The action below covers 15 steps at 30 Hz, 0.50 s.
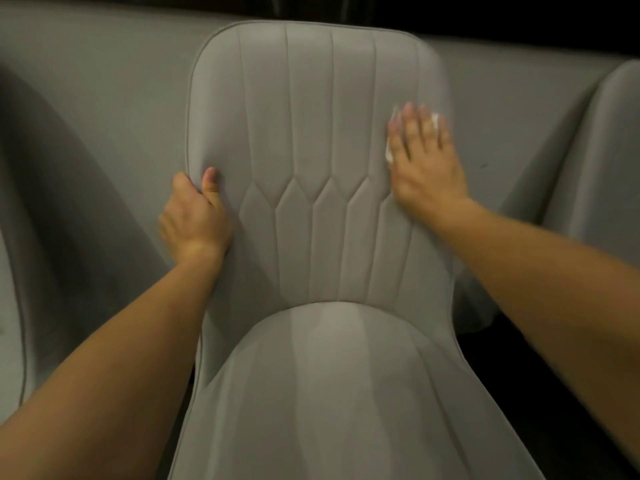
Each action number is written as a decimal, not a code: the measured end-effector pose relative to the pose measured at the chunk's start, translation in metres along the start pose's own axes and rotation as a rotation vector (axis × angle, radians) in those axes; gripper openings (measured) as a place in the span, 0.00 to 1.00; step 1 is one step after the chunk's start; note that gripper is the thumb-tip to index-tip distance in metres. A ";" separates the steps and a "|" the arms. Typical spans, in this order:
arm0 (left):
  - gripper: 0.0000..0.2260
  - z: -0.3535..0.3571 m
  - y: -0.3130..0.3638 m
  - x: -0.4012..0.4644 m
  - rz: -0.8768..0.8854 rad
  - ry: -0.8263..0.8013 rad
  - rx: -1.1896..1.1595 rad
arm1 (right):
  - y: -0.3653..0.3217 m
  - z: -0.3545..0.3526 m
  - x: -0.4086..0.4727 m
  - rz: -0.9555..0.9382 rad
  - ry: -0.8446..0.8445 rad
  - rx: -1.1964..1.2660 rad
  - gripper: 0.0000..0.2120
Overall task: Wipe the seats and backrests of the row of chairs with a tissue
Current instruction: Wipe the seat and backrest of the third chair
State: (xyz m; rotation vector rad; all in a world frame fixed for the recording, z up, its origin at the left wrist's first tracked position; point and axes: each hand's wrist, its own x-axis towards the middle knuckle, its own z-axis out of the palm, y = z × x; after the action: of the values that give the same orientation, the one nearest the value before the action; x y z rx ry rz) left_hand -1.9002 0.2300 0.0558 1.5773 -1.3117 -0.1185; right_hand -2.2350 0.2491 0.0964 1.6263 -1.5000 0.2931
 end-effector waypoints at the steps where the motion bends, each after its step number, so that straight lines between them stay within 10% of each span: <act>1: 0.22 0.001 0.000 0.000 -0.002 -0.001 0.009 | 0.008 -0.008 0.019 0.047 -0.014 0.031 0.28; 15: 0.24 0.003 0.003 0.000 0.011 -0.003 0.082 | -0.007 0.005 -0.093 0.236 -0.123 0.187 0.33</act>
State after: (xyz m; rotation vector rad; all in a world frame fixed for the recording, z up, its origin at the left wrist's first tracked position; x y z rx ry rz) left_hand -1.9038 0.2288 0.0563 1.6399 -1.3419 -0.0607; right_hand -2.2531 0.3082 0.0264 1.6364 -1.8084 0.4841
